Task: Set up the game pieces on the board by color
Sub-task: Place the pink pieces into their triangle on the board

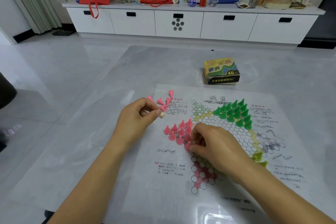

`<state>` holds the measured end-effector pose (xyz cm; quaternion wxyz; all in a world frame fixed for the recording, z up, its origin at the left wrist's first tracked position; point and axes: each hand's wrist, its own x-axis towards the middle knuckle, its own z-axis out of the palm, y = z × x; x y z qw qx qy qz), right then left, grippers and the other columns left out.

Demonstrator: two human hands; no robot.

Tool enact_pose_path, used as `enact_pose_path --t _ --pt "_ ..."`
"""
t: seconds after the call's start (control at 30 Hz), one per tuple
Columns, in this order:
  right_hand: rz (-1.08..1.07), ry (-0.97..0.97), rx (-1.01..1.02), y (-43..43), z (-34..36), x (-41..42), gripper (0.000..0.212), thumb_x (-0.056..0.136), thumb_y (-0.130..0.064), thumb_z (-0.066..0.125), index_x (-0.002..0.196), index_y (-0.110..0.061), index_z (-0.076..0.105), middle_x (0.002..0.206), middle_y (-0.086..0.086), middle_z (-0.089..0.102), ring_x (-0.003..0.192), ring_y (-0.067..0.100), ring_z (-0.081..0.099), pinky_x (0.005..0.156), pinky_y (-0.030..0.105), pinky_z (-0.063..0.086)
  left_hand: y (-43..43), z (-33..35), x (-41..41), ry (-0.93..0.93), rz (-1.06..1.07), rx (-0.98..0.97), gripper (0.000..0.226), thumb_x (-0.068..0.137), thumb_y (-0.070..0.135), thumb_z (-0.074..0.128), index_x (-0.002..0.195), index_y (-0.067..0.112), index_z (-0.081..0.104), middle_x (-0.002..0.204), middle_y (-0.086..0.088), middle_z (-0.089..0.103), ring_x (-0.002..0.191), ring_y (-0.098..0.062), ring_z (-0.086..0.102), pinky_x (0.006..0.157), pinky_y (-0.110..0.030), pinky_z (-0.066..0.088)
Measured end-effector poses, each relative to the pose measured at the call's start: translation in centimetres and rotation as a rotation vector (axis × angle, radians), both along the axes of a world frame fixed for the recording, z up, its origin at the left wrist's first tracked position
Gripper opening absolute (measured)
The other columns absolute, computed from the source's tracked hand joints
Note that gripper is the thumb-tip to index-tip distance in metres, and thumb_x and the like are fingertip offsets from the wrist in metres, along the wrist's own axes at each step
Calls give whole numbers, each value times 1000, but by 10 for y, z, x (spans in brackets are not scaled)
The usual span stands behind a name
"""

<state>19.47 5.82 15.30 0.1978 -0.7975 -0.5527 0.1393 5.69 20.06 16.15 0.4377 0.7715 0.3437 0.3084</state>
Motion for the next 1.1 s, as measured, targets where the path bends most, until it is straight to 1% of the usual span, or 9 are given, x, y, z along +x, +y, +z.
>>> enact_pose_path --t 0.13,0.37,0.57,0.67,0.73,0.83,0.93,1.0,1.1 --pt "-6 -36 -35 1 0 2 18 82 -38 61 90 -22 62 93 -8 63 85 12 56 76 29 48 2 -1 -1 0 5 15 6 82 10 64 76 8 61 55 27 61 62 -17 45 52 -12 34" --pt "-3 -51 -57 6 1 0 19 83 -39 59 92 -22 64 96 -7 63 85 12 54 78 29 48 4 -7 1 57 -8 9 6 81 12 64 76 11 62 59 29 61 64 -19 48 52 -10 36" --pt "7 -37 -58 5 3 4 19 82 -37 61 92 -22 64 94 -8 63 83 9 55 78 27 49 6 -13 2 97 30 -5 10 79 21 68 75 12 63 63 10 58 63 -15 50 52 -12 36" --pt "-47 27 -3 -2 14 21 9 82 -33 62 86 -25 64 86 -12 63 80 4 58 80 24 51 8 -17 2 151 55 12 12 79 23 67 78 11 63 64 9 55 57 -9 48 50 -11 36" --pt "-83 98 30 -8 23 36 2 83 -31 60 83 -29 61 80 -17 59 75 -2 56 73 19 50 10 -20 2 181 68 33 10 80 21 66 78 13 62 64 10 54 52 -3 46 48 -8 35" --pt "-157 237 146 -19 29 59 5 82 -30 59 78 -31 59 77 -15 61 71 -1 56 61 13 41 10 -24 4 235 82 90 5 82 19 64 82 16 60 77 9 56 59 -3 48 55 -9 35" --pt "-252 428 326 -25 26 79 9 83 -25 60 77 -22 66 73 -6 67 61 2 59 56 12 45 11 -27 7 278 99 159 7 83 18 61 90 18 59 94 4 54 74 -4 50 64 -11 35" --pt "-290 508 437 -25 23 91 13 84 -22 58 75 -21 67 65 -7 67 55 -1 56 54 8 45 13 -31 8 300 110 206 12 84 17 60 96 17 59 99 3 52 82 -10 51 68 -17 34" --pt "-329 584 599 -22 21 108 19 88 -23 54 74 -21 66 59 -11 65 52 -1 51 51 6 42 17 -37 9 327 112 286 18 85 14 58 103 14 59 102 3 50 87 -12 50 72 -14 30"
